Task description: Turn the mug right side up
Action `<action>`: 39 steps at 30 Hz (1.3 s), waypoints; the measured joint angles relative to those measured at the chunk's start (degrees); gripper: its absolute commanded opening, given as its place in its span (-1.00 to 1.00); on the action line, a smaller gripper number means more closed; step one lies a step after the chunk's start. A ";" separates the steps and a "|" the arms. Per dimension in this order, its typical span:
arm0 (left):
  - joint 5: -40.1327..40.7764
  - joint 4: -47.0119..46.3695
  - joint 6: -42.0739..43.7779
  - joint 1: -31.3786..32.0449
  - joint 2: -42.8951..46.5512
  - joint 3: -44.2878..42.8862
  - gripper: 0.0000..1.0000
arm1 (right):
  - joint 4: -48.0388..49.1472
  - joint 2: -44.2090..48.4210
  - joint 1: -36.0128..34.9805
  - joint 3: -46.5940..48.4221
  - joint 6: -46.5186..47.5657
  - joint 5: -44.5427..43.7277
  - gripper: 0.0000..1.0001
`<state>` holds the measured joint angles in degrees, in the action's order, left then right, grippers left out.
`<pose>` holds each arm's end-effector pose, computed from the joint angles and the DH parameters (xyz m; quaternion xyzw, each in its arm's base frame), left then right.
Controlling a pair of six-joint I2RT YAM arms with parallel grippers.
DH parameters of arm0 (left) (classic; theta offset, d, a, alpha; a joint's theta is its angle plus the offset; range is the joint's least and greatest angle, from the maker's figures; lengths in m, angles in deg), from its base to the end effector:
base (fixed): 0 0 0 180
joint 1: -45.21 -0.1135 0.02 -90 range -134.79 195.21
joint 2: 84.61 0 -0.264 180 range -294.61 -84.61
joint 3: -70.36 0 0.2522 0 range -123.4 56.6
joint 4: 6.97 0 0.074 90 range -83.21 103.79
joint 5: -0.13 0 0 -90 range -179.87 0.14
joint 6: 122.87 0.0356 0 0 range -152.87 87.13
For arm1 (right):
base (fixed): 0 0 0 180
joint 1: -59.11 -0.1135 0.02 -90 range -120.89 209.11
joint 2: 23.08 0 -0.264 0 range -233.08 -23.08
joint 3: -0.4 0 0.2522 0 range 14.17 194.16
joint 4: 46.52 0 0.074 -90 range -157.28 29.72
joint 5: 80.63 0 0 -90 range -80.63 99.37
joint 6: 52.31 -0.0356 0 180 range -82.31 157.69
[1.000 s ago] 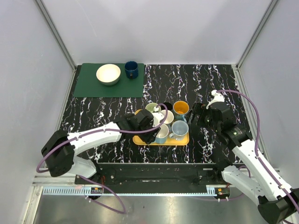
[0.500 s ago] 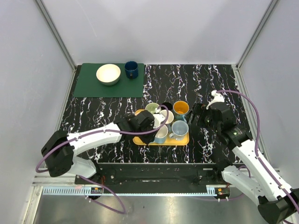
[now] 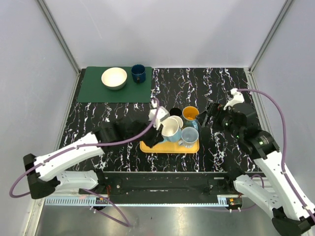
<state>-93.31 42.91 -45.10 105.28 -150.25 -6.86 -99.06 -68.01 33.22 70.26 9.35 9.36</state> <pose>0.1200 -0.2126 0.3367 0.3767 0.8170 -0.2789 0.3360 0.1430 0.0694 0.3555 0.0183 0.8552 0.2360 0.4611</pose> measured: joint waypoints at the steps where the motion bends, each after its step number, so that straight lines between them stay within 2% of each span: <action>1: 0.87 -0.07 -0.76 0.00 1.31 -0.81 -1.00 | -0.07 0.48 0.00 1.27 -0.24 0.96 1.00; 6: 5.79 -2.84 -5.22 -1.44 7.23 -2.10 -1.00 | 1.53 5.29 0.00 5.09 -2.95 6.25 1.00; 8: 5.31 -5.55 -8.13 -4.46 8.24 -1.86 -1.00 | 2.38 6.86 0.00 6.12 -4.20 8.72 1.00; 13: -2.91 -25.90 -23.34 -17.88 11.32 8.31 -1.00 | 9.44 9.49 0.00 4.66 -9.14 16.92 0.97; 16: -8.04 -37.99 -32.33 -21.92 10.47 13.86 -1.00 | 15.37 9.55 0.00 -0.02 -12.76 21.44 0.95; 21: -16.59 -53.22 -42.71 -21.84 7.65 17.35 -1.00 | 26.21 8.11 0.00 -9.03 -19.89 27.32 0.85; 26: -21.62 -68.94 -51.28 -21.66 5.62 20.24 -1.00 | 36.44 3.19 0.00 -11.47 -24.44 30.69 0.75; 29: -22.88 -75.25 -54.86 -21.66 4.37 22.08 -1.00 | 41.59 0.59 0.00 -11.98 -25.99 31.47 0.69; 39: -23.82 -80.87 -59.71 -21.66 2.71 25.38 -1.00 | 54.53 -6.56 0.00 -11.98 -27.71 32.68 0.47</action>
<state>-117.13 -37.96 -104.82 83.62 -147.54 18.51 -44.53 -74.56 33.22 58.28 -18.36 42.03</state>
